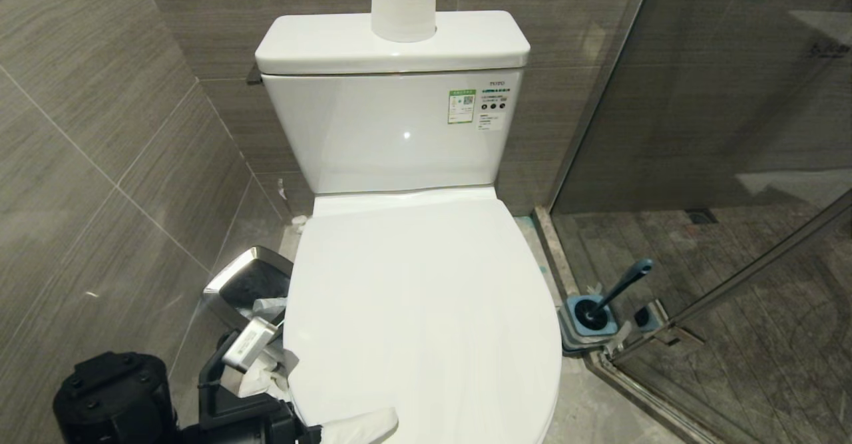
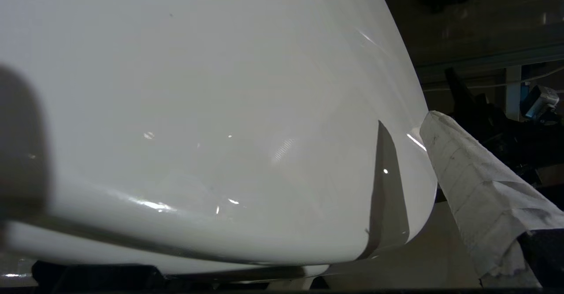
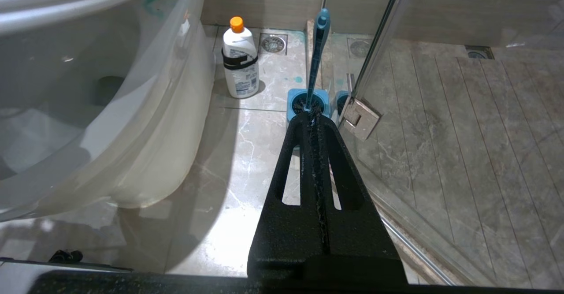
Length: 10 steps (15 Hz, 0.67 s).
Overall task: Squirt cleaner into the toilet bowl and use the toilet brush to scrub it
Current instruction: Use the left hand to lift the toilet lid slightly
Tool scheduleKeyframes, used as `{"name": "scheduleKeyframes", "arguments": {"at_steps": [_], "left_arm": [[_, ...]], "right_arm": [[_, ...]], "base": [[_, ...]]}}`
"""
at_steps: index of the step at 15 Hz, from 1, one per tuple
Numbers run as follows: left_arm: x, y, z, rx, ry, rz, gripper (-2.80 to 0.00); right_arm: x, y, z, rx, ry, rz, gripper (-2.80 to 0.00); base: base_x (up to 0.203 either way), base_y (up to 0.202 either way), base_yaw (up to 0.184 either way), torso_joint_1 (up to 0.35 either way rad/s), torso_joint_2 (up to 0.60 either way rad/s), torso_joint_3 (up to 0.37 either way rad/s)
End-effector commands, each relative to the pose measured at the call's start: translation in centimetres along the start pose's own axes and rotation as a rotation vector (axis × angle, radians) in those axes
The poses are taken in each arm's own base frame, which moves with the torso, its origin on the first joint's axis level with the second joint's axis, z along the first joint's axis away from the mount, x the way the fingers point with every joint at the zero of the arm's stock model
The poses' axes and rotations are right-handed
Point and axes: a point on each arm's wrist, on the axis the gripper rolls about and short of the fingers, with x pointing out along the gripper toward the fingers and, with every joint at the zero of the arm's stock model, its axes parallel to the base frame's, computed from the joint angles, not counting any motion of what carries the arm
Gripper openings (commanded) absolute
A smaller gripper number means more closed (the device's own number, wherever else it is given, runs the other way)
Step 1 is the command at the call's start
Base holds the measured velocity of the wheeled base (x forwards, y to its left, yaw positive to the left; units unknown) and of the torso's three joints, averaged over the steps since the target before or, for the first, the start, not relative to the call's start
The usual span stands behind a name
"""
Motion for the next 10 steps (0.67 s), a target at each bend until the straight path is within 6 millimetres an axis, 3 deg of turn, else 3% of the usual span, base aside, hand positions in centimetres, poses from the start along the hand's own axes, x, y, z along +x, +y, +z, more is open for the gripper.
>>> {"name": "scheduleKeyframes", "arguments": {"at_steps": [1,10], "left_arm": [[-0.6,-0.9,0.5,0.028,-0.043,-0.029,0.00],[-0.8,-2.4,2.5,0.098,-0.186,-0.048,0.00]], "right_arm": [[0.0,0.0,0.0,0.000,0.002,0.000,-2.80],[0.0,0.0,0.0,0.000,0.002,0.000,-2.80]], "base": [[0.000,0.000,0.000,0.000,0.00,0.000],[0.000,0.000,0.000,0.000,0.00,0.000]]}}
